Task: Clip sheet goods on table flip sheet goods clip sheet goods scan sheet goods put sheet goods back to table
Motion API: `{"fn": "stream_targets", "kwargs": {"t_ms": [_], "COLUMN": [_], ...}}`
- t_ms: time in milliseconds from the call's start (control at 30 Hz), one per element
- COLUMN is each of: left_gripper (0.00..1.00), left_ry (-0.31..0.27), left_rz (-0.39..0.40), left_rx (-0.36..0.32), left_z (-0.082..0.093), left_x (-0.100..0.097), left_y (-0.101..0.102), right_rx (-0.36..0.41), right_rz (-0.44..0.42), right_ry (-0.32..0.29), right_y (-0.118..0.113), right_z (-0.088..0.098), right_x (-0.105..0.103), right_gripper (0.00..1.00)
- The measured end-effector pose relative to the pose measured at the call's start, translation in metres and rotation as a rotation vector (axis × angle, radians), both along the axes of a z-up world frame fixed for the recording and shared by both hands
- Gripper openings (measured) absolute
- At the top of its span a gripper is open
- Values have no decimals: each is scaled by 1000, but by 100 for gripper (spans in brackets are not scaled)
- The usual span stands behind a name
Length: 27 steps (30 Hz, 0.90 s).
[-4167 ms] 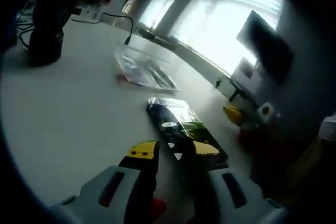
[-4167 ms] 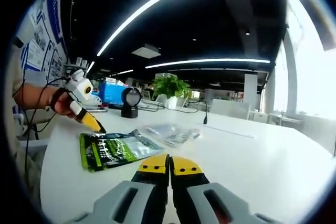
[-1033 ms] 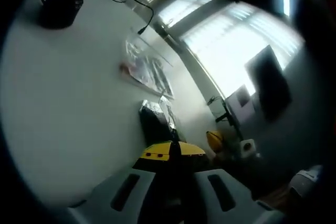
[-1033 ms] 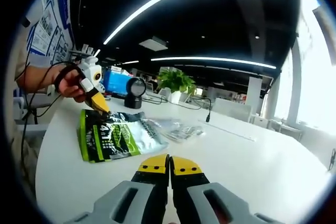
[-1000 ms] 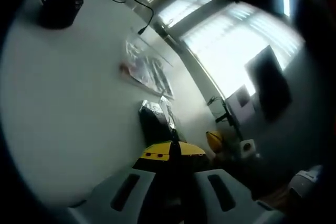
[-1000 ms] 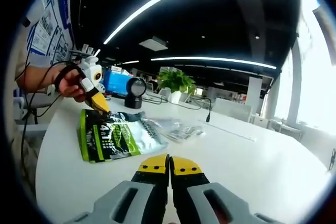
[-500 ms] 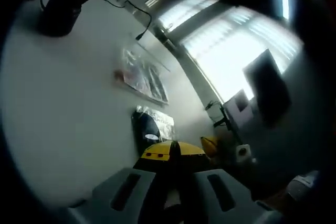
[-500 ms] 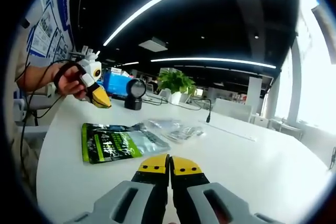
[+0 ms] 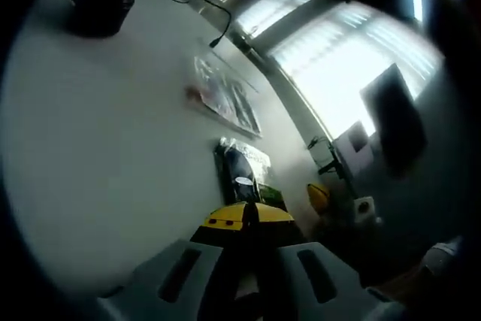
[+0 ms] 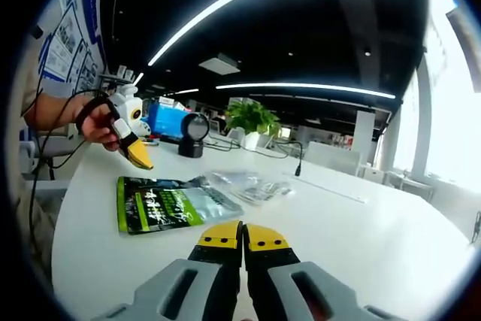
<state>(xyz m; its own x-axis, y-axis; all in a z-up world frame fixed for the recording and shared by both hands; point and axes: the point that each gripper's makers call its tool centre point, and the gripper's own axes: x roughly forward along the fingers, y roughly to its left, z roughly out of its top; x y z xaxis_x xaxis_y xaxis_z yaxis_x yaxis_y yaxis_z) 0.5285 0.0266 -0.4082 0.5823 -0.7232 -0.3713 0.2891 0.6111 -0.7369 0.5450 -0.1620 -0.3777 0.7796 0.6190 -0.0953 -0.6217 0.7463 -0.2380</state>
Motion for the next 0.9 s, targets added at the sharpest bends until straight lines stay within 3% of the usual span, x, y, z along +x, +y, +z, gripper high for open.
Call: {"fn": "stream_targets", "kwargs": {"t_ms": [500, 900], "left_gripper": [0, 3], "left_ry": [5, 32], "left_rz": [-9, -16], "left_rx": [11, -25], "left_z": [-5, -7], "left_x": [-1, -1], "left_y": [0, -1], "right_rx": [-7, -8], "right_rz": [1, 0], "right_ry": [-1, -2], "right_y": [1, 1], "right_z": [-1, -1], "right_x": [-1, 0], "right_gripper": [0, 0]}}
